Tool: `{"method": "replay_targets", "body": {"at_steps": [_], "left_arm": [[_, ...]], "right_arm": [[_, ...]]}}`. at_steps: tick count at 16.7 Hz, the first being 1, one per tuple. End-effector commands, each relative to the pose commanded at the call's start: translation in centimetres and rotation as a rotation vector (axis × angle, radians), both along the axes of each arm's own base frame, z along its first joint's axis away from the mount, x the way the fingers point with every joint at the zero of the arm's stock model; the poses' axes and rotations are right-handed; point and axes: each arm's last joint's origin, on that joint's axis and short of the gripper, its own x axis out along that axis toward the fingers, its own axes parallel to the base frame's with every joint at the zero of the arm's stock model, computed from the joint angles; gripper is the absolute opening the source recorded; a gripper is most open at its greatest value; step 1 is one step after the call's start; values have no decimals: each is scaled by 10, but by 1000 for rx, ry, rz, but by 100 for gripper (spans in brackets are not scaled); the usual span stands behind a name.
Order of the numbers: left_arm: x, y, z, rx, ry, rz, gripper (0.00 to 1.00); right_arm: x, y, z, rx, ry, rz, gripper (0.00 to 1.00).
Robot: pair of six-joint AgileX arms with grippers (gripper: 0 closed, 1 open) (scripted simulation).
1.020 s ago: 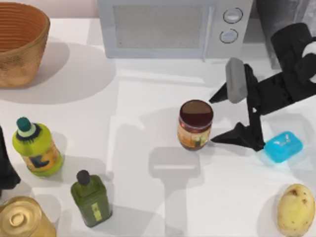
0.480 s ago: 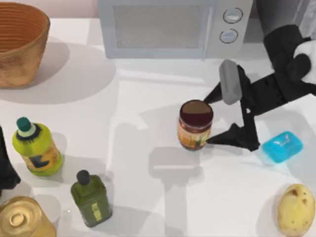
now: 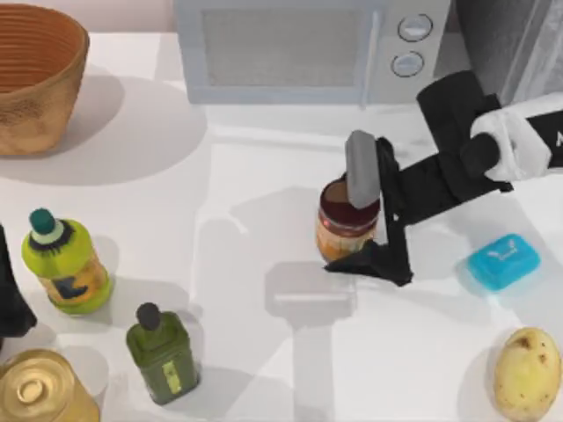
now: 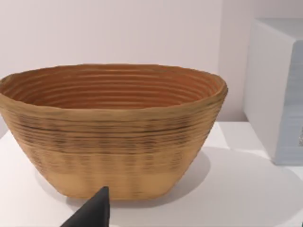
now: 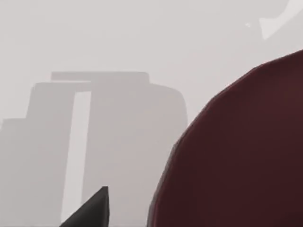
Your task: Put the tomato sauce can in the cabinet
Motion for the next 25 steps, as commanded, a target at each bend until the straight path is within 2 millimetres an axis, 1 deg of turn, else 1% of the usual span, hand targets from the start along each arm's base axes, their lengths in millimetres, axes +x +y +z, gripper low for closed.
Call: {"method": "replay_targets", "body": {"at_steps": [5, 18, 19, 25], "left_arm": [[0, 0, 0, 0, 0, 0, 100], [0, 0, 0, 0, 0, 0, 100], [0, 0, 0, 0, 0, 0, 100], [0, 0, 0, 0, 0, 0, 100]], "right_arm": [[0, 3, -2, 0, 0, 0, 100], [0, 3, -2, 0, 0, 0, 2], [0, 3, -2, 0, 0, 0, 0], [0, 3, -2, 0, 0, 0, 0]]}}
